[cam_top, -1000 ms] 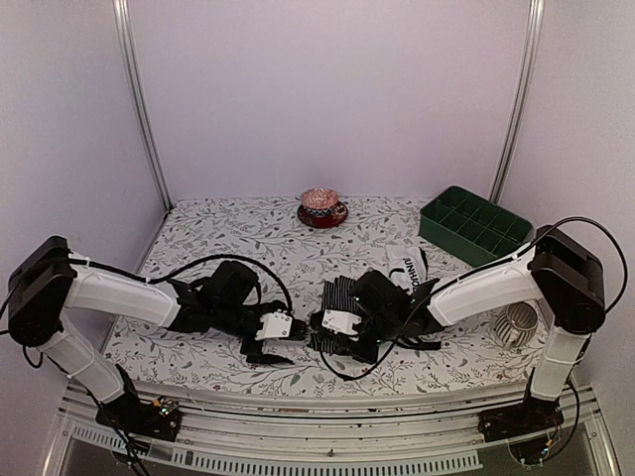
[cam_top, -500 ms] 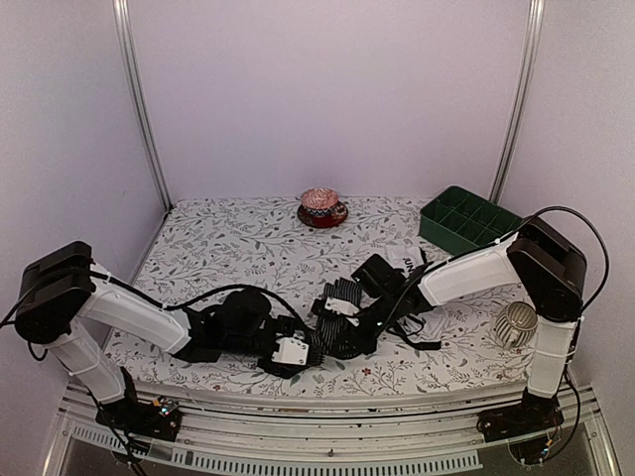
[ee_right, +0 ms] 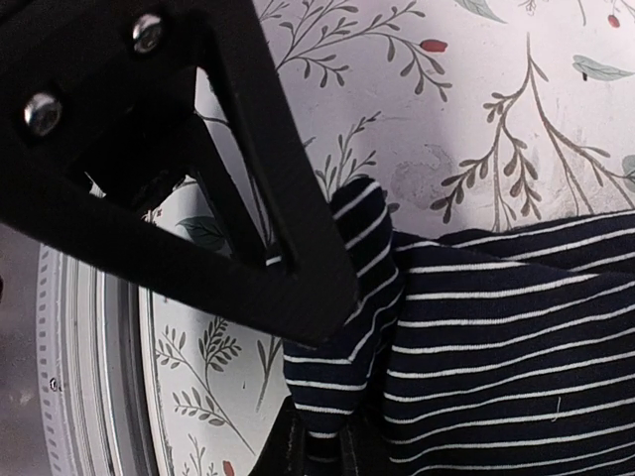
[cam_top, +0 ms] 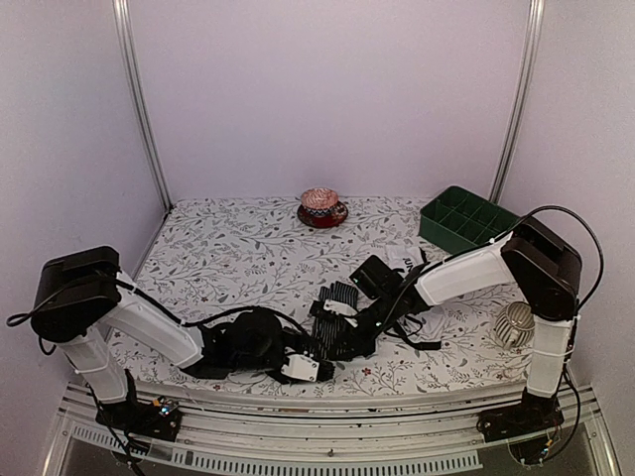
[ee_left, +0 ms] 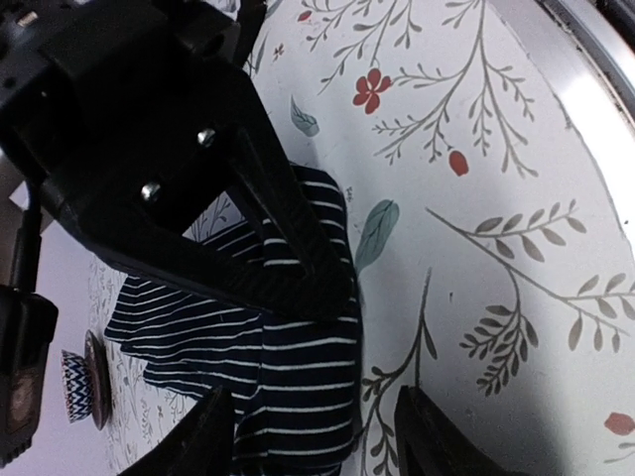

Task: Roll the underwear
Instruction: Roll the underwear at the center of the board.

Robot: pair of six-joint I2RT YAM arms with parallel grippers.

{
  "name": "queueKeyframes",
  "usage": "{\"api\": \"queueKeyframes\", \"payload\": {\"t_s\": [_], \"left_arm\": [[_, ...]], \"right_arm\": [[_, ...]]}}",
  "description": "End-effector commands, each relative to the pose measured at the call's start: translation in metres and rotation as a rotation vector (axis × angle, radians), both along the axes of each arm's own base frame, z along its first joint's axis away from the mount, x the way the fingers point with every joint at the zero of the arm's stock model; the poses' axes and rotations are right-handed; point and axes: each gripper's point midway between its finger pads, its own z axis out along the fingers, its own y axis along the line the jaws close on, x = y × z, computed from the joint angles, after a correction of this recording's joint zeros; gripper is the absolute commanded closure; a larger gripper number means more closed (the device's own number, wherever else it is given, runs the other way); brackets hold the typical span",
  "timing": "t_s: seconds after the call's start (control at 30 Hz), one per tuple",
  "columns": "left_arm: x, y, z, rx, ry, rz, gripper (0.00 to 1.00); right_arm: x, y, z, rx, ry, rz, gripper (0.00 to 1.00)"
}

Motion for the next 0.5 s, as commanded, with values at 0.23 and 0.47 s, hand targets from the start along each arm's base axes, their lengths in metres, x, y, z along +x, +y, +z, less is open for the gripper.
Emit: {"api": "queueKeyframes", "payload": {"t_s": [0.23, 0.47], "left_arm": [[0.002, 0.004, -0.027, 0.103, -0.072, 0.015, 0.53], [0.007, 0.006, -0.039, 0.158, -0.072, 0.042, 0.81]], "right_arm": [[-0.012, -0.022, -0.030, -0.120, 0.093, -0.018, 0.93], [-0.011, -0.024, -0.031, -0.124, 0.093, -0.018, 0.93]]}}
